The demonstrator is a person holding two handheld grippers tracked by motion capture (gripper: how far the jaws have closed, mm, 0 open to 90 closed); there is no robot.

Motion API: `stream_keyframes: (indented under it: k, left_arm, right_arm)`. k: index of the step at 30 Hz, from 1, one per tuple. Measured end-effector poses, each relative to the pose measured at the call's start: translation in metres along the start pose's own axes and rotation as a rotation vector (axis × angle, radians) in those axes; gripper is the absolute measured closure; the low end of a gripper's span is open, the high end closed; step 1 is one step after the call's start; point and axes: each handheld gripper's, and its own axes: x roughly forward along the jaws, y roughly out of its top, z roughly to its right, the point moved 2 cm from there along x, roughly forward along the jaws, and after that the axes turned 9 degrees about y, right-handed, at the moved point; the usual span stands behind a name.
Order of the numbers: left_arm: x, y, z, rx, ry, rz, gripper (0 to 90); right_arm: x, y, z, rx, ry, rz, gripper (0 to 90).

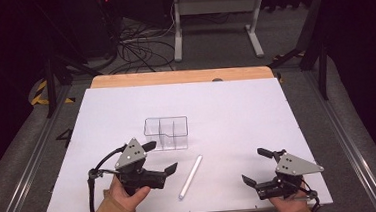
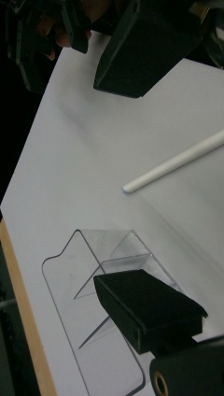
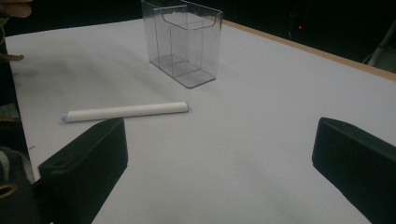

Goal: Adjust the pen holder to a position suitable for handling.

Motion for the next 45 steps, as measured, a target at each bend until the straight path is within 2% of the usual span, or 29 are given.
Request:
stream_keyframes:
  k: [7,11,17,18,21,23,28,33,41,45]
  left_arm:
    - [0.001,0.008,0.008,0.015,-0.009,-0.035,15.1]
    - [0.006,0.013,0.012,-0.009,-0.025,-0.087,16.7]
    - [0.019,0.016,0.016,-0.015,-0.030,-0.173,18.3]
    - [0.021,0.016,0.018,-0.037,-0.041,-0.187,18.4]
    - [0.028,0.018,0.020,-0.039,-0.049,-0.225,19.0]
    - [0.032,0.019,0.021,-0.035,-0.041,-0.259,20.0]
    - [0.043,0.019,0.026,0.010,-0.012,-0.346,21.6]
    - [0.053,0.017,0.030,0.020,-0.009,-0.394,21.6]
    - [0.066,0.012,0.033,0.016,0.007,-0.480,24.7]
    - [0.072,0.009,0.035,-0.004,-0.014,-0.523,25.2]
  right_arm:
    - [0.000,0.000,0.000,0.002,0.000,0.000,4.0]
    - [-0.001,0.000,0.000,0.002,0.001,0.002,4.0]
    - [-0.001,0.000,0.000,0.003,0.003,0.003,4.0]
    - [-0.001,0.000,0.000,0.003,0.003,0.004,4.0]
    - [-0.001,0.000,0.000,0.002,0.003,0.005,4.0]
    - [-0.002,0.000,0.000,0.000,0.002,0.006,4.1]
    - [-0.002,0.000,0.000,0.000,0.005,0.005,4.0]
    - [-0.002,0.000,-0.001,-0.001,0.004,0.007,4.1]
    - [0.000,0.002,0.001,-0.009,0.005,0.007,4.0]
    - [0.000,0.004,0.004,-0.013,0.002,0.015,4.0]
